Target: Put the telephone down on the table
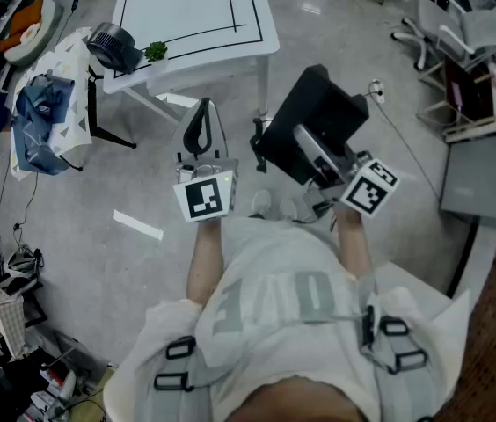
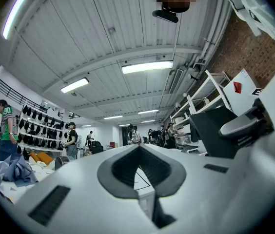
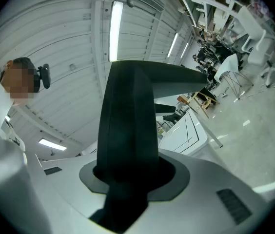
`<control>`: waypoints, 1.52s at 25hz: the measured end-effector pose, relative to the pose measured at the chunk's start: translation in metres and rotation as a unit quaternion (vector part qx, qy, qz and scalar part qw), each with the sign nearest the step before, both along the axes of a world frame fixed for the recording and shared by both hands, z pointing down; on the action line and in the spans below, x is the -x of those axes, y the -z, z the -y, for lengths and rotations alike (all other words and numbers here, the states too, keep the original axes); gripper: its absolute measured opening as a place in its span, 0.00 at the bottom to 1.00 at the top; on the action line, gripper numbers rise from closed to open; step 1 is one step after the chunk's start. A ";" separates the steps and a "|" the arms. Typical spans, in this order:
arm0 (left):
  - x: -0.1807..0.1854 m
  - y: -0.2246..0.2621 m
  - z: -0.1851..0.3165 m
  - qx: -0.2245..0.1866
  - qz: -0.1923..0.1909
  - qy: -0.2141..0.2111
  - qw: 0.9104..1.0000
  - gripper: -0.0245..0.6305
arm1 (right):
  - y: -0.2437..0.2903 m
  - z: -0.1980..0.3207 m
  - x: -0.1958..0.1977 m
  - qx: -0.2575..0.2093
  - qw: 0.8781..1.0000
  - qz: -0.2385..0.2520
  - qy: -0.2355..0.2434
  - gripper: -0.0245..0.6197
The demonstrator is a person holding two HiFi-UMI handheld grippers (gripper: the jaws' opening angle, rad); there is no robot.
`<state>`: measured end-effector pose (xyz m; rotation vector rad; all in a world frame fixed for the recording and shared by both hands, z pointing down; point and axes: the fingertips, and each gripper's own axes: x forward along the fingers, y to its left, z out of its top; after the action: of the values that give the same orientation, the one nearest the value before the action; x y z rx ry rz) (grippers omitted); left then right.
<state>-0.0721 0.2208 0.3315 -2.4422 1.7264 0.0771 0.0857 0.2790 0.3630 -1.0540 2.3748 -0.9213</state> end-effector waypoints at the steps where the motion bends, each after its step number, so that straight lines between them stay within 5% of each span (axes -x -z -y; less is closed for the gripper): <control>1: 0.000 0.000 0.002 -0.003 -0.003 0.000 1.000 0.05 | 0.000 0.001 -0.001 -0.002 1.000 -0.002 -0.001 0.27; 13: 0.015 0.002 0.022 -0.006 -0.020 0.001 1.000 0.05 | 0.007 0.024 0.011 -0.017 0.999 -0.042 -0.003 0.27; 26: 0.067 -0.009 0.050 0.004 -0.017 0.010 1.000 0.05 | 0.011 0.057 0.032 -0.025 0.999 -0.014 -0.018 0.27; 38: 0.055 -0.007 0.101 0.008 -0.029 0.005 1.000 0.05 | 0.004 0.114 0.035 -0.019 1.000 0.007 -0.008 0.27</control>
<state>-0.1275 0.1197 0.3381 -2.4658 1.7686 0.1362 0.0503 0.1653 0.3594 -1.0470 2.3600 -0.8716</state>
